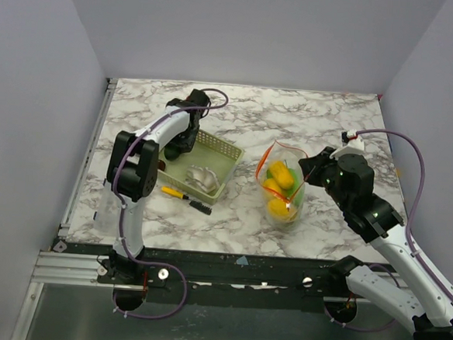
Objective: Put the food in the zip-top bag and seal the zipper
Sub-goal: Pick up the fake fruit from the bin, then place the fake fruit in the zipper food storage bag.
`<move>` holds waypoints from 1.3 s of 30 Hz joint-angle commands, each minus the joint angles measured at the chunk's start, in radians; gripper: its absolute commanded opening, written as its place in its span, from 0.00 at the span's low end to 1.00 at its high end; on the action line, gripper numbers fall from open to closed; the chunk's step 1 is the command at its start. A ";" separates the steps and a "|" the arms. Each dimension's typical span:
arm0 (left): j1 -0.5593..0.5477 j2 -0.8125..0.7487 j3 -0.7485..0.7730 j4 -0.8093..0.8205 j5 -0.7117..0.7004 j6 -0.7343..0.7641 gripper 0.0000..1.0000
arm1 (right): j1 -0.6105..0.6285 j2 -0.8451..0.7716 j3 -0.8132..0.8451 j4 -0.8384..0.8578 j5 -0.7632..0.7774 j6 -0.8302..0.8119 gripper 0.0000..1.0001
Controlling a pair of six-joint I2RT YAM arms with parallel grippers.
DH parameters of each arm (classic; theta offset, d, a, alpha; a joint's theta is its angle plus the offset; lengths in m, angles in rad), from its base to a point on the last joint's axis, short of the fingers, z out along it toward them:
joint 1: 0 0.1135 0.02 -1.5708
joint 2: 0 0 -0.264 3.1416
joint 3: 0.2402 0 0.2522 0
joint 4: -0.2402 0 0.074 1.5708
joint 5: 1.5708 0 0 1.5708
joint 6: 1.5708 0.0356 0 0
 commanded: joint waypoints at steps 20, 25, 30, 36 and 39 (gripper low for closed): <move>-0.248 -0.787 -0.417 0.678 1.146 -0.458 0.09 | -0.001 0.036 0.053 -0.016 -0.030 0.012 0.01; -0.365 -0.715 -0.360 0.639 1.018 -0.495 0.09 | -0.002 0.033 0.062 -0.023 -0.025 0.013 0.01; -0.406 -0.665 -0.359 0.688 0.945 -0.583 0.09 | -0.001 0.025 0.054 -0.011 -0.025 0.020 0.01; -0.437 -0.632 -0.362 0.733 0.895 -0.641 0.33 | -0.001 0.027 0.048 -0.004 -0.026 0.023 0.01; -0.438 -0.637 -0.370 0.727 0.882 -0.641 0.58 | -0.002 0.028 0.054 -0.009 -0.027 0.025 0.01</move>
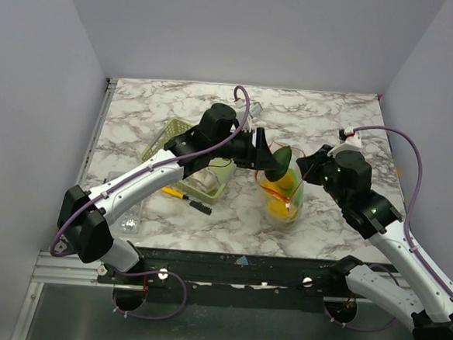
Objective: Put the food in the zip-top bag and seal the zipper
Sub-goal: Place the fake fruit in the zipper food storage bag, then adjust the zipper food storage bag at the center of the board.
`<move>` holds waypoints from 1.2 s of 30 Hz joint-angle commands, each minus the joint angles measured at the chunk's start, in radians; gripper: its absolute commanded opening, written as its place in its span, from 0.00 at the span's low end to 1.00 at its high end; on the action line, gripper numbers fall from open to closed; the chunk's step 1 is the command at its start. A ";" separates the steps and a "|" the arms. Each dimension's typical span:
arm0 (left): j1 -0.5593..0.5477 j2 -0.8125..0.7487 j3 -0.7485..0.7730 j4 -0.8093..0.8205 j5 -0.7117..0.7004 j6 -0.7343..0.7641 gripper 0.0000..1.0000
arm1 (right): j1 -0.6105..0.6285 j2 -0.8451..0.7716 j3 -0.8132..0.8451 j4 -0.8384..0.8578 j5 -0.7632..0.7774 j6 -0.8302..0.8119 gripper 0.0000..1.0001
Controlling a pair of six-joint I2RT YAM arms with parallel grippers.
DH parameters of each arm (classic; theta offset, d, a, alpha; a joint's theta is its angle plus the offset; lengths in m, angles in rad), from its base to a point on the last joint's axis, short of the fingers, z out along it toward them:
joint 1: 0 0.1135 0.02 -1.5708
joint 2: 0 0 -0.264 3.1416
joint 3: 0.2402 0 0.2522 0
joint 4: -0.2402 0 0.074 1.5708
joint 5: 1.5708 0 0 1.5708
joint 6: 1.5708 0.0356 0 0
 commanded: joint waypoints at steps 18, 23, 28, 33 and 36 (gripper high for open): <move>0.003 -0.085 0.063 -0.199 -0.278 0.218 0.58 | -0.001 -0.009 0.010 -0.006 -0.017 -0.021 0.01; 0.005 0.024 0.131 -0.288 -0.282 0.240 0.67 | -0.001 0.008 0.017 0.005 -0.102 -0.097 0.01; 0.009 0.092 0.178 -0.259 -0.193 0.221 0.54 | -0.001 0.048 0.063 -0.025 -0.198 -0.197 0.01; 0.029 0.131 0.216 -0.216 -0.073 0.155 0.19 | -0.001 0.076 0.113 -0.063 -0.295 -0.277 0.01; 0.044 0.106 0.180 -0.114 0.002 0.067 0.03 | -0.001 0.094 0.157 -0.084 -0.334 -0.317 0.01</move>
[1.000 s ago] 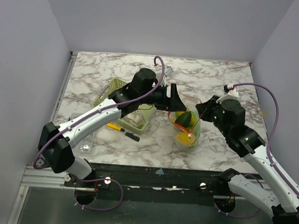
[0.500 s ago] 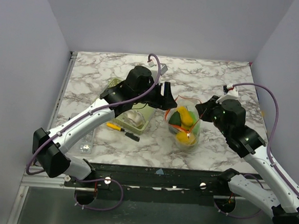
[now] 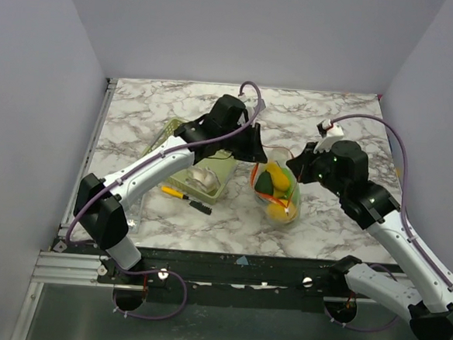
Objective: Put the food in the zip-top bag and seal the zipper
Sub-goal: Adjust the zipper food storage bag at the center of the board.
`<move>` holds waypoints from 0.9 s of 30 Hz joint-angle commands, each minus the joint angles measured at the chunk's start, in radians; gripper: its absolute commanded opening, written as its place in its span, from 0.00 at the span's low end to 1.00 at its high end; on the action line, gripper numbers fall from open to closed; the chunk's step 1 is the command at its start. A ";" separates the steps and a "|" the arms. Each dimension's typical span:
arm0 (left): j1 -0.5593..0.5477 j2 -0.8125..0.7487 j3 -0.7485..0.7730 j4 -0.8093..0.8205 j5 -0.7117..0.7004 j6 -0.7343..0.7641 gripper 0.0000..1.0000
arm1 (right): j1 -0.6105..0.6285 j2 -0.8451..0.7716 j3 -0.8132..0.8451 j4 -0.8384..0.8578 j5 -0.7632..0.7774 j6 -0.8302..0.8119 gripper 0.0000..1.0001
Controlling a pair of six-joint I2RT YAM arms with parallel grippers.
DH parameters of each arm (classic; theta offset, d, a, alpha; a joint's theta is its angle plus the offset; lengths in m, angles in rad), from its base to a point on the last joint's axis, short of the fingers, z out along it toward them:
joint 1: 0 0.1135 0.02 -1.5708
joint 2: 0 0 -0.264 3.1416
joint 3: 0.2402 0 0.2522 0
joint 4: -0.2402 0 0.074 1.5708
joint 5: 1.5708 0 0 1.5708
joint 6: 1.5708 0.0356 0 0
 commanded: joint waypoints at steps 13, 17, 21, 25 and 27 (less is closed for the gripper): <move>0.112 -0.083 -0.318 0.823 0.175 -0.791 0.00 | -0.001 0.077 0.247 -0.406 -0.224 -0.108 0.72; 0.126 -0.083 -0.337 0.865 0.139 -0.839 0.00 | -0.001 0.037 0.218 -0.461 -0.181 -0.123 0.81; 0.148 -0.067 -0.323 0.861 0.147 -0.872 0.00 | -0.001 0.028 0.203 -0.493 -0.119 -0.124 0.87; 0.154 -0.041 -0.304 0.879 0.160 -0.908 0.00 | -0.001 0.019 0.193 -0.482 -0.171 -0.123 0.87; 0.154 -0.023 -0.291 0.889 0.167 -0.919 0.00 | -0.001 0.014 0.191 -0.454 -0.216 -0.119 0.87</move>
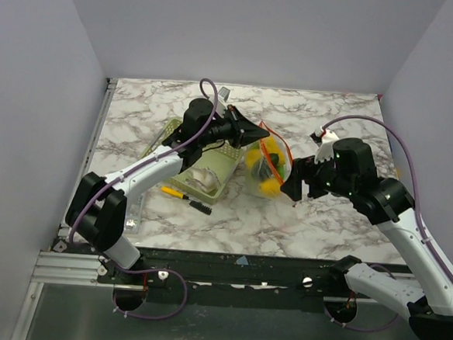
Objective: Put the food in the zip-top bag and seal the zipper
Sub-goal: Adjust the zipper food storage bag at the center of the board.
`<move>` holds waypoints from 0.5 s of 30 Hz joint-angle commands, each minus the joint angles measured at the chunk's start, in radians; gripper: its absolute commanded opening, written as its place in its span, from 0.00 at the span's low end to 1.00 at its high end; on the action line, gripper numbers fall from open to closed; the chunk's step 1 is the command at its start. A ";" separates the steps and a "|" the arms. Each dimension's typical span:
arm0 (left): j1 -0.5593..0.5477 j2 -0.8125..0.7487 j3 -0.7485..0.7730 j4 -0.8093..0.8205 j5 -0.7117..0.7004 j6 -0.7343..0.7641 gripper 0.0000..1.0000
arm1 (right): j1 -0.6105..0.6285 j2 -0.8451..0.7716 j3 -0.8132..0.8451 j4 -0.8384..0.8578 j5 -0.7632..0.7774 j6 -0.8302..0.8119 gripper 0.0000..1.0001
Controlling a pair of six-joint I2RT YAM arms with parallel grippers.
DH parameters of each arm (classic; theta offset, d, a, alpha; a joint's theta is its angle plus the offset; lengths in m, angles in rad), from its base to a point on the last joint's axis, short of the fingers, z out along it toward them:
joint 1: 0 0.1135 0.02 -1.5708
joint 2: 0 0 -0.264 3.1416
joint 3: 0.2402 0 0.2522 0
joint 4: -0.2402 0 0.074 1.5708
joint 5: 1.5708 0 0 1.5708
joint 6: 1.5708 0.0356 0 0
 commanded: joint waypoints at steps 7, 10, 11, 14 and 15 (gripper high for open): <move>0.002 0.058 0.080 0.105 0.040 -0.074 0.00 | 0.000 0.046 -0.022 0.042 0.122 0.016 0.87; 0.002 0.062 0.088 0.082 0.049 -0.065 0.00 | -0.001 0.070 -0.035 0.082 0.109 0.009 0.87; 0.001 0.065 0.094 0.075 0.052 -0.062 0.00 | 0.000 0.075 -0.043 0.108 0.081 0.010 0.87; 0.000 0.078 0.114 0.073 0.067 -0.060 0.00 | 0.002 0.092 -0.060 0.173 0.064 0.044 0.87; -0.001 0.081 0.120 0.070 0.071 -0.056 0.00 | 0.005 0.106 -0.058 0.189 0.079 0.064 0.87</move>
